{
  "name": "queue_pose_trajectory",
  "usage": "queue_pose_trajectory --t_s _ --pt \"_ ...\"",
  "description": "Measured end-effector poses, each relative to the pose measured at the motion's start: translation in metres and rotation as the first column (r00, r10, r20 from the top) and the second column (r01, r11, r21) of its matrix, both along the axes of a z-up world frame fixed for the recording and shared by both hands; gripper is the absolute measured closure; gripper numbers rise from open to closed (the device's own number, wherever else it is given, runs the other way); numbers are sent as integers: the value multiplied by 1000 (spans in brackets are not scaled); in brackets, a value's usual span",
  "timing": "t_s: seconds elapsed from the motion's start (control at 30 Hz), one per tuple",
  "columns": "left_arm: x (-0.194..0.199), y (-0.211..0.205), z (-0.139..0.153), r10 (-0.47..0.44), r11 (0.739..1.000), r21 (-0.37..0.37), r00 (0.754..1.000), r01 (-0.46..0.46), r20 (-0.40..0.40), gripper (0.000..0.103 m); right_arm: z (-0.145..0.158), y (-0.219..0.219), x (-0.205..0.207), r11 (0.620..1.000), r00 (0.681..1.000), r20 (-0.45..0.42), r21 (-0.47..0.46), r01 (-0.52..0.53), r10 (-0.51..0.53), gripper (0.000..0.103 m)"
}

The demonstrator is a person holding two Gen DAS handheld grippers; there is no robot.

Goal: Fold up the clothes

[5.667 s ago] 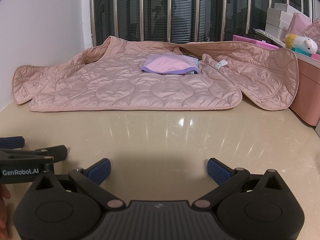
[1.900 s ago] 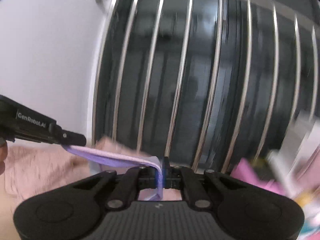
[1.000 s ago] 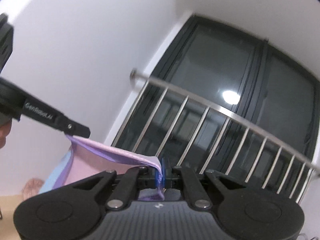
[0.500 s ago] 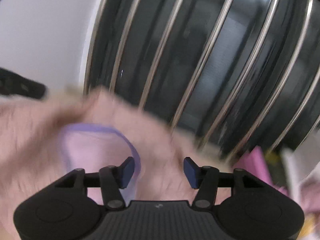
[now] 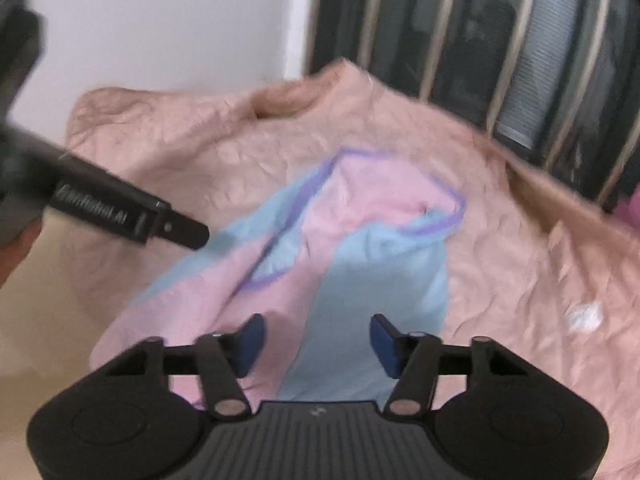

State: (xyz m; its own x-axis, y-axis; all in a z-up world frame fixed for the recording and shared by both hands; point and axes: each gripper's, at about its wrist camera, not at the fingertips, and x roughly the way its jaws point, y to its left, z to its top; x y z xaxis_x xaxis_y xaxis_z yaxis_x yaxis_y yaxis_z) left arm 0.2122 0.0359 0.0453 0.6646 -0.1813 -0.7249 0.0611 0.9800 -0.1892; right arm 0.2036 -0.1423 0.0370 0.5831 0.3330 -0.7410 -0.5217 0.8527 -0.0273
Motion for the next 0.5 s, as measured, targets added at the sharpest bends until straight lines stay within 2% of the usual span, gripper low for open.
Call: queue_pose_trajectory --t_s 0.03,0.1,0.13,0.2,0.23,0.37,0.47,0.5 --pt "3 0 -4 8 1000 -9 1000 -8 -19 62 -6 0 4 999 999 -31 34 14 -13 58" --pt "10 -1 -12 23 999 -26 998 -24 -58 102 -19 1 9 997 998 -66 79 23 -18 63" --pt "11 -1 -15 11 999 -34 998 -13 -66 103 -22 3 9 997 998 -56 81 21 -16 68" --pt "13 -1 -13 35 999 -5 999 -35 -17 103 -24 4 8 996 999 -31 87 16 -14 101" --pt "13 1 -9 52 999 7 999 -52 11 103 -20 2 9 996 1000 -17 90 25 -23 102" --pt "25 25 3 151 984 -97 988 -147 31 103 4 -26 12 984 991 70 148 101 -112 102" --pt "33 40 8 224 965 -149 974 -216 36 103 16 -63 23 962 971 95 187 200 -220 103" --pt "36 45 9 246 958 -162 969 -237 37 99 18 -76 27 953 962 93 192 234 -255 103"
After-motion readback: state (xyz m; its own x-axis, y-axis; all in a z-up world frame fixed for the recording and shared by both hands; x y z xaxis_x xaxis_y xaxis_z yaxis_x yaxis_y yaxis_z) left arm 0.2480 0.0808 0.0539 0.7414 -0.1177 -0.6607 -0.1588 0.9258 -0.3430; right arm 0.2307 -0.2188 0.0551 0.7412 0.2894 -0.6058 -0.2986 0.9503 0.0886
